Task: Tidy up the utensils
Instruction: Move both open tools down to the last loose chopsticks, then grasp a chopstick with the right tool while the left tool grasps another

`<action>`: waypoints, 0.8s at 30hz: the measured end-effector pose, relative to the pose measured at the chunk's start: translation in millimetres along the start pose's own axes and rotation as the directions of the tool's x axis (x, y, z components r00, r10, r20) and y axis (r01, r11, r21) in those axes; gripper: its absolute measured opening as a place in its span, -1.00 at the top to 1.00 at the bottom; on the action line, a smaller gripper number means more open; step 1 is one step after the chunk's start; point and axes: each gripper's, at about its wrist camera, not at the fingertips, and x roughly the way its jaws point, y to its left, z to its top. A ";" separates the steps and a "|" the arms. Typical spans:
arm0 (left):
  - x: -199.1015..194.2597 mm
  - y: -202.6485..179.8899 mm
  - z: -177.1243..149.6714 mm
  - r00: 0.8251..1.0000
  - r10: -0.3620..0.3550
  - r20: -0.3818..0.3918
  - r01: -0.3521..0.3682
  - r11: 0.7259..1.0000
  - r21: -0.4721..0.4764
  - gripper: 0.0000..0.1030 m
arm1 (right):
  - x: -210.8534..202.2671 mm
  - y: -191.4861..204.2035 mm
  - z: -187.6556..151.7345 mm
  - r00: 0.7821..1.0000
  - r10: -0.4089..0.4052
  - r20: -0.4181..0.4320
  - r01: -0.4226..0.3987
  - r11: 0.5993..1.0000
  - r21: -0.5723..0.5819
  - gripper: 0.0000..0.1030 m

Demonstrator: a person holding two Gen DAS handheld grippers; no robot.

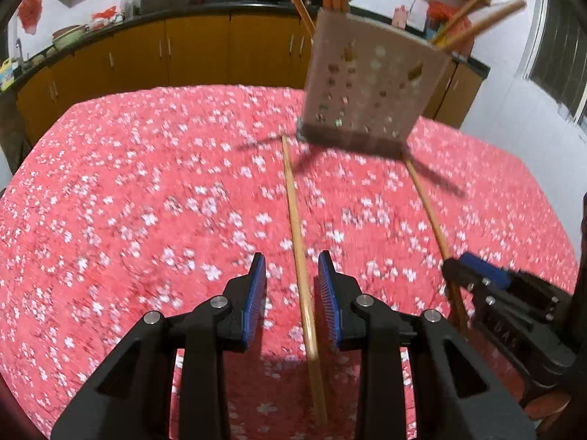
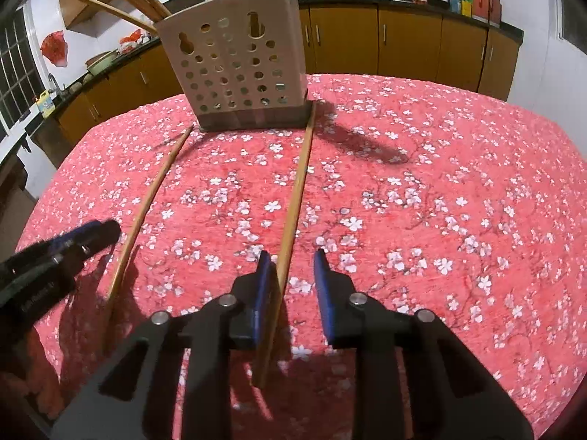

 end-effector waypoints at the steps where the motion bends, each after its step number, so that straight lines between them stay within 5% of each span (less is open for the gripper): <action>1: 1.9 -2.1 -2.0 1.000 0.007 -0.007 -0.007 1.000 0.008 0.41 | 0.1 0.1 -0.7 1.000 -0.007 0.003 0.007 1.000 -0.002 0.60; 4: 9.5 -5.7 -7.6 0.999 0.040 -0.030 -0.039 0.999 0.024 0.44 | 0.9 0.5 -0.3 1.000 -0.025 0.011 0.025 1.000 -0.008 0.73; 9: 11.0 -4.4 -8.4 0.996 0.094 -0.011 -0.093 0.995 0.044 0.83 | 0.9 -1.9 0.5 0.999 -0.052 0.016 0.052 0.999 -0.015 0.84; 17: 18.7 43.5 8.7 0.986 0.167 -0.010 -0.167 0.986 -0.020 0.84 | 1.0 -31.9 7.6 0.994 -0.109 0.023 0.108 0.994 0.016 0.85; 24: 24.2 64.6 18.8 0.988 0.155 0.002 -0.155 0.988 -0.027 0.83 | 6.8 -60.7 19.6 0.992 -0.125 0.031 0.123 0.990 0.061 0.84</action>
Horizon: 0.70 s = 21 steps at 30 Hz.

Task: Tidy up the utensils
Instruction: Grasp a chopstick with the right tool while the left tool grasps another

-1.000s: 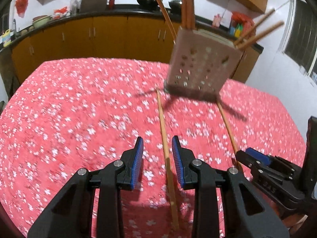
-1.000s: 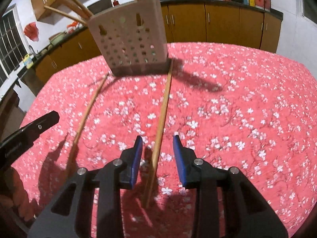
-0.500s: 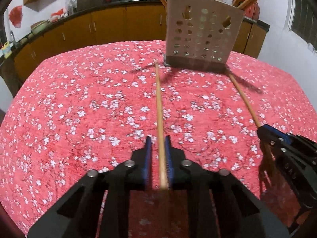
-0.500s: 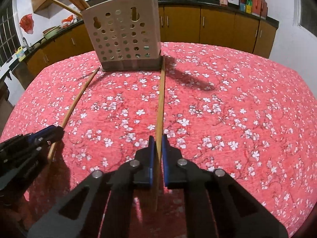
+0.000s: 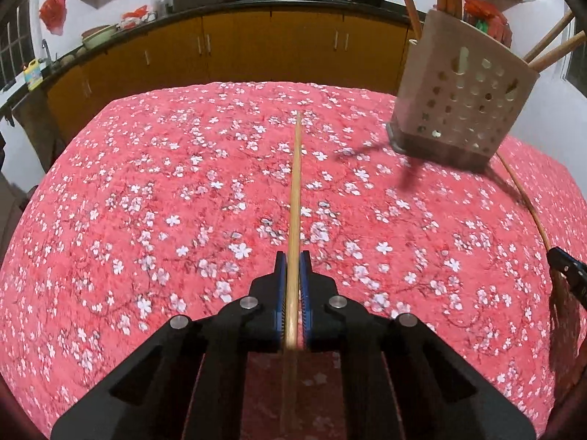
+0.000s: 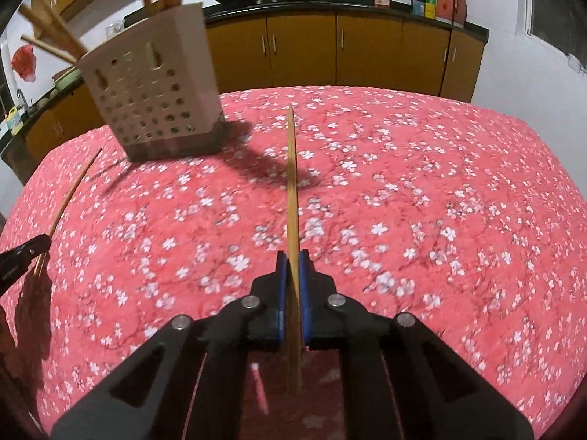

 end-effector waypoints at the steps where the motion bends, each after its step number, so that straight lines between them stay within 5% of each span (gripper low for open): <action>1: 0.0 0.6 0.2 1.000 -0.002 0.000 0.002 1.000 -0.001 0.83 | 0.9 -1.6 0.6 1.000 0.005 -0.001 -0.005 1.000 0.004 0.84; 21: -3.2 1.0 -0.1 1.000 -0.028 0.001 0.028 0.999 -0.027 0.80 | 1.1 -1.7 -2.4 1.000 0.021 -0.001 -0.021 1.000 0.020 0.84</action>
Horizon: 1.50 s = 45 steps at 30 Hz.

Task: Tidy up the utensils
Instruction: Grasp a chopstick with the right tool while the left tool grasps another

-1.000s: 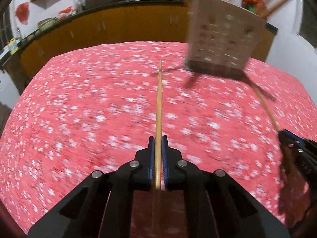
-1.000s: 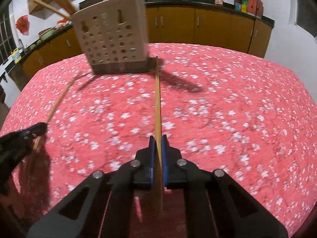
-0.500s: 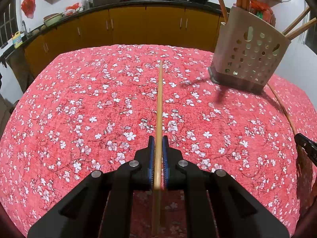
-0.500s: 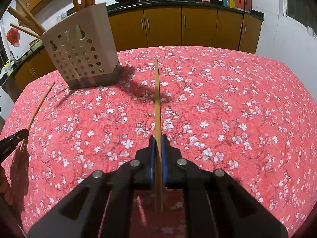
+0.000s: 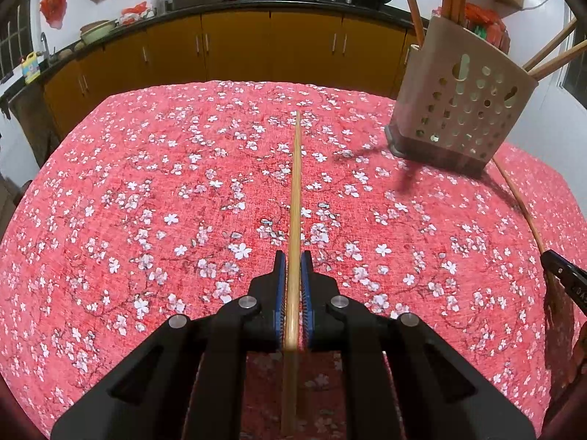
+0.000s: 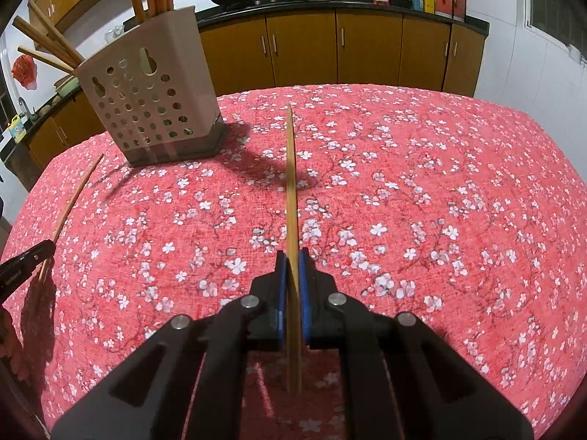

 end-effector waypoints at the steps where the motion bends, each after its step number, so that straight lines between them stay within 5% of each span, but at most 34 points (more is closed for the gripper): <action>1: -0.2 0.1 0.0 1.000 0.000 0.000 0.000 1.000 0.000 0.80 | 0.0 0.0 -0.1 1.000 0.001 0.000 -0.001 1.000 0.000 0.84; 45: -2.6 -3.4 -4.9 0.999 0.037 -0.004 -0.037 0.999 0.027 0.79 | -5.1 -1.6 -3.1 1.000 0.006 -0.001 -0.006 1.000 0.006 0.84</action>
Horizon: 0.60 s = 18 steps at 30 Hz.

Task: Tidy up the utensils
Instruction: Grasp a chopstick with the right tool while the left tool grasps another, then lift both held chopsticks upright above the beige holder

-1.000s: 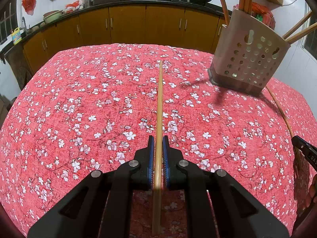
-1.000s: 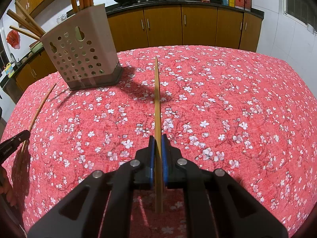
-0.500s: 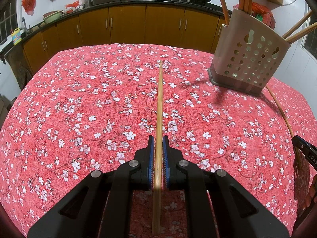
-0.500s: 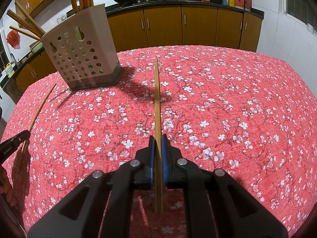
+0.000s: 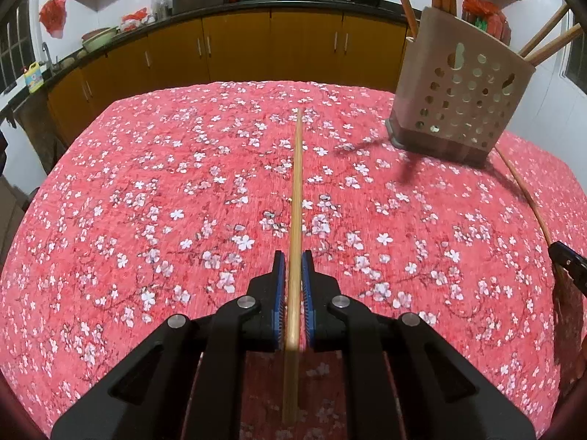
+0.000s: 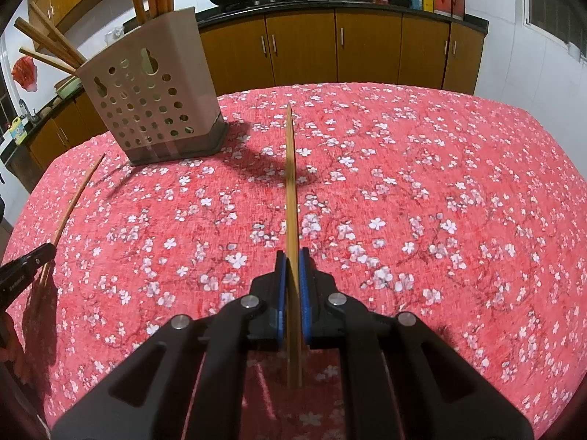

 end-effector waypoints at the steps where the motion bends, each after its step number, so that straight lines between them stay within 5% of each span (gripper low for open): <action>1: -0.2 0.8 -0.2 1.000 -0.003 0.000 0.003 1.000 -0.002 0.79 | -0.4 0.4 -0.2 1.000 0.000 0.000 0.000 1.000 0.000 0.84; 18: -12.7 11.0 2.1 1.000 -0.025 0.002 0.025 1.000 -0.003 0.85 | -23.6 -2.2 4.4 0.998 0.016 0.063 -0.017 1.000 0.010 0.85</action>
